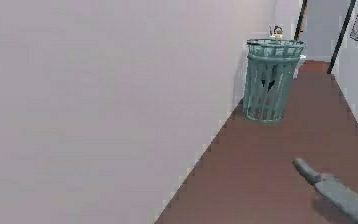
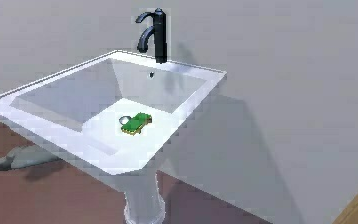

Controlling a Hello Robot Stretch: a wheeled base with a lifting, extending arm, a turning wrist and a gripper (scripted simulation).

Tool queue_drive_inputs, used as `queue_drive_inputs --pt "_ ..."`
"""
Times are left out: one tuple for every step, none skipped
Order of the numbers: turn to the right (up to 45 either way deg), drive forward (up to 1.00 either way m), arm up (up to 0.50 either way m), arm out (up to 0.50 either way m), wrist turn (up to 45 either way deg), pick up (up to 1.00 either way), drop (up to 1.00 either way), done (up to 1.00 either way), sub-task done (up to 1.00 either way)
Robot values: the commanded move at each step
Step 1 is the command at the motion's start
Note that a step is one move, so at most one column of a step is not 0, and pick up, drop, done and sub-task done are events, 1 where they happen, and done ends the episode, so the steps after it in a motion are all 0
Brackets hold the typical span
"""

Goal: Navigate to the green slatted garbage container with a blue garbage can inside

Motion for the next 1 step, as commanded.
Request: queue_drive_inputs --pt "-9.0 0.00 0.00 0.00 0.0 0.00 0.00 0.00 0.00"
